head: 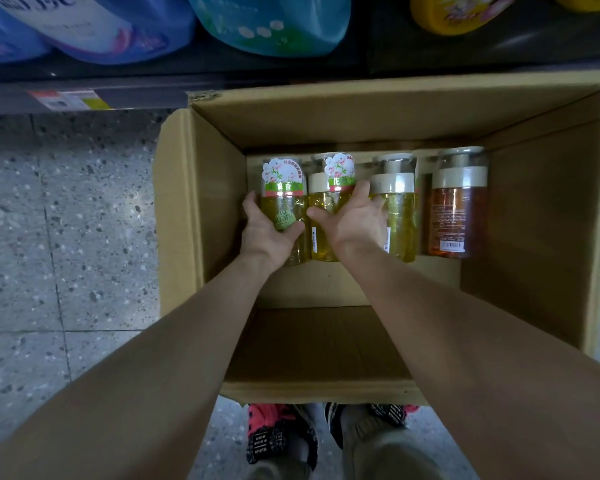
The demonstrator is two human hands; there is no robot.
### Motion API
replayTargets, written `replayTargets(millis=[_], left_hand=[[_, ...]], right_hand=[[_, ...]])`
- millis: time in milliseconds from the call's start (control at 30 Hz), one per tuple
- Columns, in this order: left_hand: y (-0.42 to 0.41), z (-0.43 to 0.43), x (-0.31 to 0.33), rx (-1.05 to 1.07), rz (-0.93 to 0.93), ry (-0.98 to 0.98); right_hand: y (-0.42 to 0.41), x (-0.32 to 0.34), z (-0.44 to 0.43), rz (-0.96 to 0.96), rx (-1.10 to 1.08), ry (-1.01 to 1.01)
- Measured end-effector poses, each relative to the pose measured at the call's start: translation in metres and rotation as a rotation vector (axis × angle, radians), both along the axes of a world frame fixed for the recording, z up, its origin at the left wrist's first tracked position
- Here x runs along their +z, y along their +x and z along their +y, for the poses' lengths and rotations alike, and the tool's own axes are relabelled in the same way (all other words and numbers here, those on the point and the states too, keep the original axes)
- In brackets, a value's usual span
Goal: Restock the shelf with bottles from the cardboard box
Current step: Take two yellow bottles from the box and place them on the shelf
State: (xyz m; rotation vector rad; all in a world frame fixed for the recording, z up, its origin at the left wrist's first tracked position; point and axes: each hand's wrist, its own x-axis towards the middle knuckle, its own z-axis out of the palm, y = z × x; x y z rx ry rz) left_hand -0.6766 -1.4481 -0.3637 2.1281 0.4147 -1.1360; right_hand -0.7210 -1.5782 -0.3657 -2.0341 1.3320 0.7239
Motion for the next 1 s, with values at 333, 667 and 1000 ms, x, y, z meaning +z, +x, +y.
replayTargets(millis=[333,667,1000], left_hand=[[0.0,0.008,-0.012,0.061,0.039,-0.028],[-0.002,0.013,-0.005,0.039,-0.054,0.035],[-0.016,0.01,0.069,-0.045,-0.17,0.028]], right_hand=[[0.003,0.002,-0.002,-0.15,-0.414,0.363],[0.009,-0.002,-0.009,-0.057,-0.25,0.403],[-0.023,0.046,-0.025,-0.219,-0.33,0.453]])
